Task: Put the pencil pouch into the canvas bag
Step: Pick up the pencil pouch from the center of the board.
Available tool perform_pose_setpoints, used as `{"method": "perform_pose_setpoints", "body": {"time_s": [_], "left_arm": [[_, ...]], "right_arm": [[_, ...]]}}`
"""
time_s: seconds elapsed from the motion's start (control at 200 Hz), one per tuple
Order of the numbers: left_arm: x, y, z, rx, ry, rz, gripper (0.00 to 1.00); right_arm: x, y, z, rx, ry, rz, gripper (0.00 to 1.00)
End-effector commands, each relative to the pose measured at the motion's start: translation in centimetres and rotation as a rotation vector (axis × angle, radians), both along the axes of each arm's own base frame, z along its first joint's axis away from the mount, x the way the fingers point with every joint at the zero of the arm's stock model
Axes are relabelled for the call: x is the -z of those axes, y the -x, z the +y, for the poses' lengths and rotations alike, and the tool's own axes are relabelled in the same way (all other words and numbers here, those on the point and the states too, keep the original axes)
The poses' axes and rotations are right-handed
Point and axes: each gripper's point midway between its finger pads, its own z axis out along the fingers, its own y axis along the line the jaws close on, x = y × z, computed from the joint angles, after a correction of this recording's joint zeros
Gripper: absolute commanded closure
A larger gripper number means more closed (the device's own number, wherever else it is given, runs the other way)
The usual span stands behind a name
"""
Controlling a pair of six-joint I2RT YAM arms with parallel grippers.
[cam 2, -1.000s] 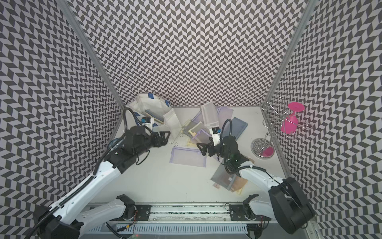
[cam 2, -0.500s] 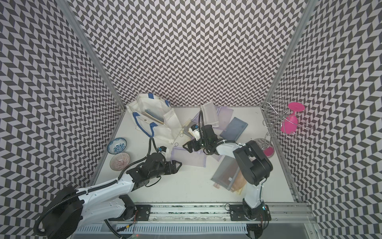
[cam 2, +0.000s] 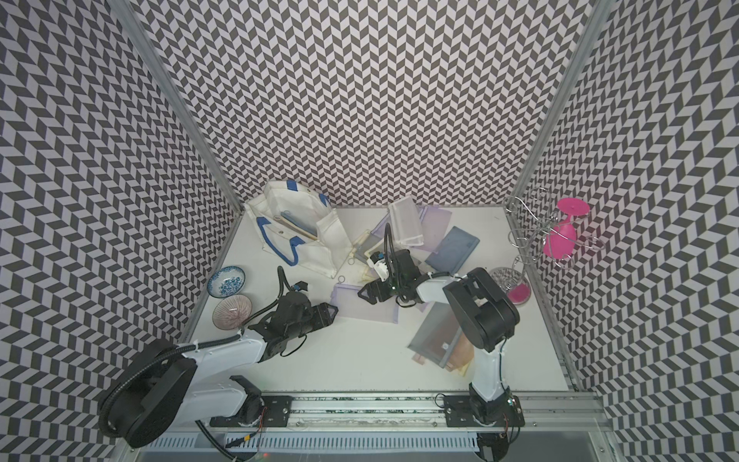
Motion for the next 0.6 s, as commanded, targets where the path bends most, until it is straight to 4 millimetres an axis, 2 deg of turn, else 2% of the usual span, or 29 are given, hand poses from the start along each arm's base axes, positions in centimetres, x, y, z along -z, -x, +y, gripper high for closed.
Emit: {"method": "perform_pose_setpoints", "body": {"time_s": [0.0, 0.245, 0.471, 0.596], "left_arm": [[0.7, -0.5, -0.4, -0.005, 0.012, 0.011, 0.37], [1.2, -0.6, -2.2, 0.015, 0.041, 0.022, 0.53], [-0.1, -1.7, -3.1, 0.013, 0.081, -0.022, 0.64], [-0.7, -2.0, -3.7, 0.019, 0.103, -0.045, 0.78]], "right_arm": [[0.4, 0.1, 0.2, -0.009, -0.008, -0.014, 0.2], [0.6, 0.7, 0.1, -0.014, -0.021, 0.002, 0.22], [0.6, 2.5, -0.3, -0.025, -0.048, 0.023, 0.24], [0.7, 3.0, -0.5, -0.029, -0.054, 0.031, 0.24]]}}
